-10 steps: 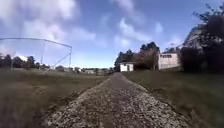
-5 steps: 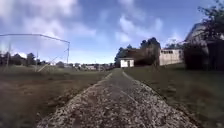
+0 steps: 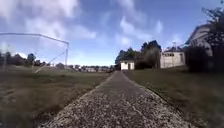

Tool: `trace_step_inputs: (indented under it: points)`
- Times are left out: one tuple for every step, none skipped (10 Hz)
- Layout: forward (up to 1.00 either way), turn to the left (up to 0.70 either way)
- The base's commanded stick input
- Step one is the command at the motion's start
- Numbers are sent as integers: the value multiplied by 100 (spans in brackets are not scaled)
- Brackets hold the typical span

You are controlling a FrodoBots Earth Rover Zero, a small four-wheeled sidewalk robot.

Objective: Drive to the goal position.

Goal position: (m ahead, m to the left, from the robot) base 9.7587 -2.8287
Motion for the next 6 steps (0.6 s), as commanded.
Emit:
trace_step_inputs:
  points:
    - [85,0]
    - [85,0]
    - [85,0]
    - [85,0]
    - [85,0]
    - [85,0]
